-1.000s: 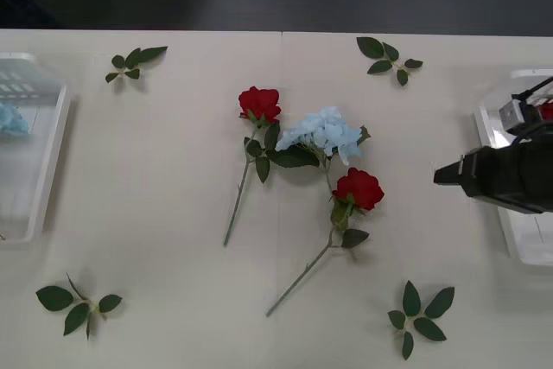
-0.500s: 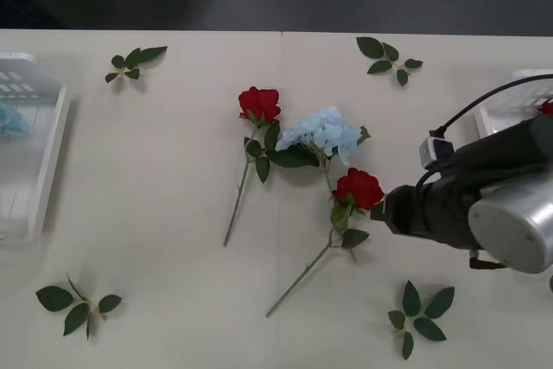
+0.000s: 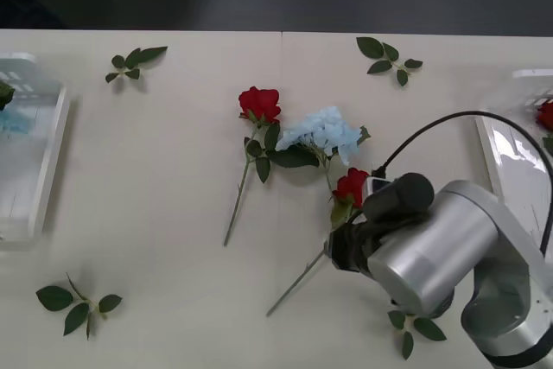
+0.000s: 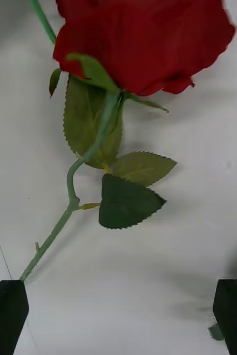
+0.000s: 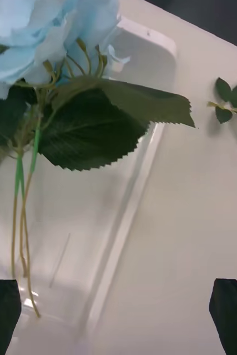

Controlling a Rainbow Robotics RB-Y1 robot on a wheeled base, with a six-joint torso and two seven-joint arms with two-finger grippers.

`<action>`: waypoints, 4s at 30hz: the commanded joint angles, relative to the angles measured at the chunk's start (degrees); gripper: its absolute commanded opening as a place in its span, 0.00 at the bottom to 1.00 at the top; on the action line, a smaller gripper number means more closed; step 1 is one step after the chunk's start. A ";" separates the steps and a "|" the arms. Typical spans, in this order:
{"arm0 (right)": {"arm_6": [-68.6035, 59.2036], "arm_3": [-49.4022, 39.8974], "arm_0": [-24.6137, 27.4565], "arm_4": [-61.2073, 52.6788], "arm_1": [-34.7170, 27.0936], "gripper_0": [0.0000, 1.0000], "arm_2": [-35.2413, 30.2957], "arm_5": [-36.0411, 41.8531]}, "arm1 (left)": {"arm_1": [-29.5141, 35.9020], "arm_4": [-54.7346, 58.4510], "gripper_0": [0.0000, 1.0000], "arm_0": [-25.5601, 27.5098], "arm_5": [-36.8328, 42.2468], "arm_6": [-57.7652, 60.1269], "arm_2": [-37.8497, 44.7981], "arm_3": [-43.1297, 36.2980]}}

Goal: Put the red flowers into the right box and the blue flowers into the left box

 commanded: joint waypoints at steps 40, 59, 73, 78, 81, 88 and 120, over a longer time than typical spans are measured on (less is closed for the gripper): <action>-20.22 16.93 -3.97 5.78 6.42 0.98 3.25 -13.29 | -20.95 -23.47 1.00 -17.09 14.77 11.63 -41.81 -7.20; -20.48 20.18 -5.29 5.08 6.51 0.06 3.16 -14.26 | -28.86 -31.11 1.00 -30.71 1.59 11.46 -51.30 21.80; -20.04 19.13 -5.38 4.64 4.66 0.00 3.16 -14.26 | -30.00 -35.25 1.00 -31.76 -5.80 11.10 -54.91 28.22; -19.43 13.76 -5.38 2.18 -0.26 0.00 2.28 -13.29 | -31.15 -37.62 1.00 -31.85 -9.14 10.67 -54.91 31.91; -18.72 9.28 -5.38 -1.87 -4.74 0.00 0.61 -12.76 | -31.15 -37.71 1.00 -31.76 -9.22 10.58 -55.00 31.91; -16.26 0.84 -5.29 -12.68 -15.47 0.00 -5.37 -12.50 | -31.15 -37.71 0.34 -31.15 -9.22 10.31 -55.00 32.00; 30.76 8.40 -5.29 -43.35 -32.61 0.00 -42.81 -13.99 | -22.45 -30.85 0.00 -23.41 -9.84 4.25 -56.05 8.44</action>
